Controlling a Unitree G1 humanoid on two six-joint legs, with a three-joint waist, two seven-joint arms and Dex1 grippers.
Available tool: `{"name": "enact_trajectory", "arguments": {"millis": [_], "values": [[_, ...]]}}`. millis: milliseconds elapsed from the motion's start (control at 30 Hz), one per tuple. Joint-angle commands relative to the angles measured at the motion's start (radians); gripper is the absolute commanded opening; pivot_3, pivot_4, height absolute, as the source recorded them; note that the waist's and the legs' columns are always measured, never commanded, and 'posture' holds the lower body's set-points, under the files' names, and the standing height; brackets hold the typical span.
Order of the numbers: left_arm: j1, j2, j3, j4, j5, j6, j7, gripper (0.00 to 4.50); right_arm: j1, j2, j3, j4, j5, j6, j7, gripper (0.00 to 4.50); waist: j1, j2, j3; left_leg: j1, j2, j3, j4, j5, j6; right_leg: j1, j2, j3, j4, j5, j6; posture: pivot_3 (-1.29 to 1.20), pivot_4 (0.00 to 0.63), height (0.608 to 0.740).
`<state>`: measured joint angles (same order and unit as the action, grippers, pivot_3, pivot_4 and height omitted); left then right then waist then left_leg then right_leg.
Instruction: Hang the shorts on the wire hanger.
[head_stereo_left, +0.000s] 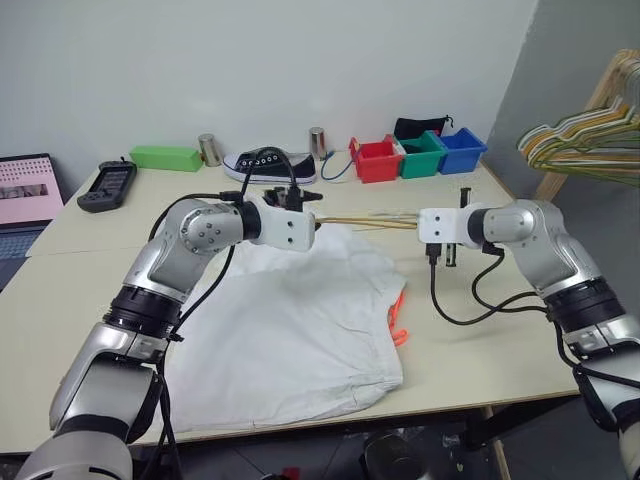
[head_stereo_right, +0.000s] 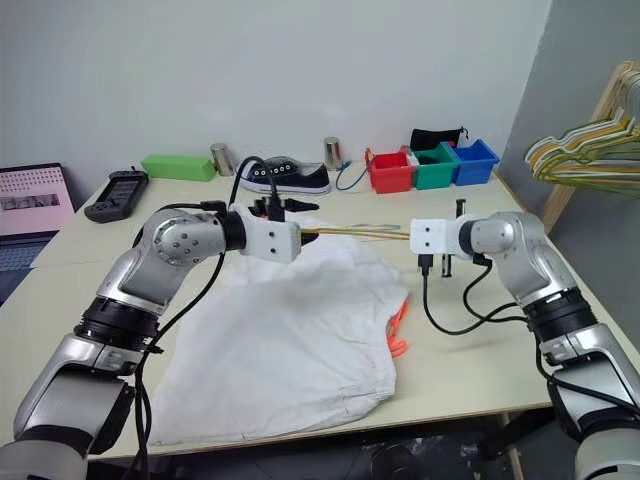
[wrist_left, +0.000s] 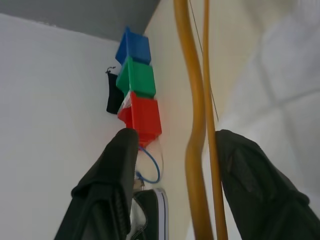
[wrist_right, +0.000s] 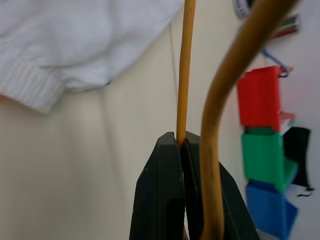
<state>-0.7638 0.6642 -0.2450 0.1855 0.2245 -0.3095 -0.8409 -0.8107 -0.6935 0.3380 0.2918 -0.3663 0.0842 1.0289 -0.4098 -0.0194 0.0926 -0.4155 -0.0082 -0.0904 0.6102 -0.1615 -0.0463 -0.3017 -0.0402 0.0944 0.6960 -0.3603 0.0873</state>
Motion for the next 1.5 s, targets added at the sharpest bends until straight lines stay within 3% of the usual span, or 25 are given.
{"name": "enact_trajectory", "arguments": {"millis": [33,167,367,433,533,633,800,933,1167,1500], "values": [[0.059,0.009,0.093,-0.207,-0.203,0.147,-0.068,3.54,0.032,-0.045,-0.048,-0.055,0.078,0.131,0.116,0.00,0.000,0.000,0.000,0.000,0.000,0.000,0.000,0.000,0.000,0.000,0.000,0.000,0.000,0.000,0.000,-0.30,0.030,0.740],[0.173,0.051,0.160,-0.351,-0.354,0.338,-0.124,4.42,0.092,-0.119,-0.064,-0.067,0.152,0.248,0.235,0.00,0.002,0.001,0.000,0.000,0.000,0.000,0.000,0.000,0.000,0.000,0.000,-0.001,0.000,0.000,0.000,-0.29,0.030,0.740],[0.369,0.111,0.300,-0.561,-0.638,0.763,-0.126,4.42,0.215,-0.295,-0.109,-0.087,0.299,0.527,0.452,0.00,0.013,0.001,0.000,0.001,0.000,0.000,0.000,0.000,0.000,0.001,0.000,0.000,0.000,-0.002,0.003,-0.27,0.036,0.740],[0.472,0.129,0.327,-0.622,-0.691,0.849,-0.123,4.42,0.309,-0.399,-0.126,-0.166,0.405,0.716,0.550,0.00,0.025,0.003,0.000,0.001,0.001,0.000,0.000,0.000,0.000,0.001,0.001,0.000,-0.001,-0.003,0.003,-0.27,0.038,0.740],[0.599,0.129,0.346,-0.695,-0.719,0.886,-0.101,4.42,0.488,-0.584,-0.155,-0.344,0.712,0.966,0.586,0.00,0.049,0.003,0.001,0.001,0.002,0.002,0.000,0.000,0.000,0.001,0.001,0.000,-0.002,-0.005,-0.001,-0.28,0.044,0.740],[0.666,0.110,0.352,-0.746,-0.726,0.904,-0.056,4.42,0.638,-0.656,-0.238,-0.440,0.913,1.198,0.584,0.00,0.052,-0.003,0.004,0.000,0.003,0.007,0.000,-0.001,0.000,0.000,0.003,0.000,-0.002,-0.007,-0.003,-0.27,0.052,0.740],[0.720,0.095,0.356,-0.840,-0.764,0.955,0.002,4.42,0.952,-0.635,-0.439,-0.555,1.067,1.338,0.489,0.00,0.075,-0.005,0.004,0.001,0.005,0.009,-0.001,-0.005,-0.006,0.001,0.002,0.001,-0.015,-0.010,-0.008,-0.26,0.064,0.740],[0.737,0.100,0.347,-0.874,-0.771,0.973,0.023,4.42,1.134,-0.529,-0.605,-0.661,1.158,1.459,0.396,0.00,0.099,-0.009,0.007,-0.001,0.004,0.012,-0.001,-0.005,-0.006,0.000,0.001,0.004,-0.016,-0.009,-0.006,-0.26,0.070,0.740],[0.717,0.115,0.340,-0.866,-0.781,0.980,0.021,4.42,1.285,-0.394,-0.757,-0.790,1.244,1.514,0.276,0.00,0.124,-0.011,0.012,-0.002,0.004,0.011,-0.002,-0.006,-0.006,-0.001,0.001,0.003,-0.017,-0.010,-0.008,-0.28,0.081,0.740],[0.690,0.130,0.331,-0.844,-0.788,0.981,0.003,4.42,1.387,-0.396,-0.795,-0.809,1.301,1.471,0.227,0.00,0.144,-0.013,0.019,-0.013,0.005,0.014,-0.003,-0.007,-0.004,-0.014,0.002,0.004,-0.017,-0.010,-0.008,-0.29,0.088,0.740]]}}
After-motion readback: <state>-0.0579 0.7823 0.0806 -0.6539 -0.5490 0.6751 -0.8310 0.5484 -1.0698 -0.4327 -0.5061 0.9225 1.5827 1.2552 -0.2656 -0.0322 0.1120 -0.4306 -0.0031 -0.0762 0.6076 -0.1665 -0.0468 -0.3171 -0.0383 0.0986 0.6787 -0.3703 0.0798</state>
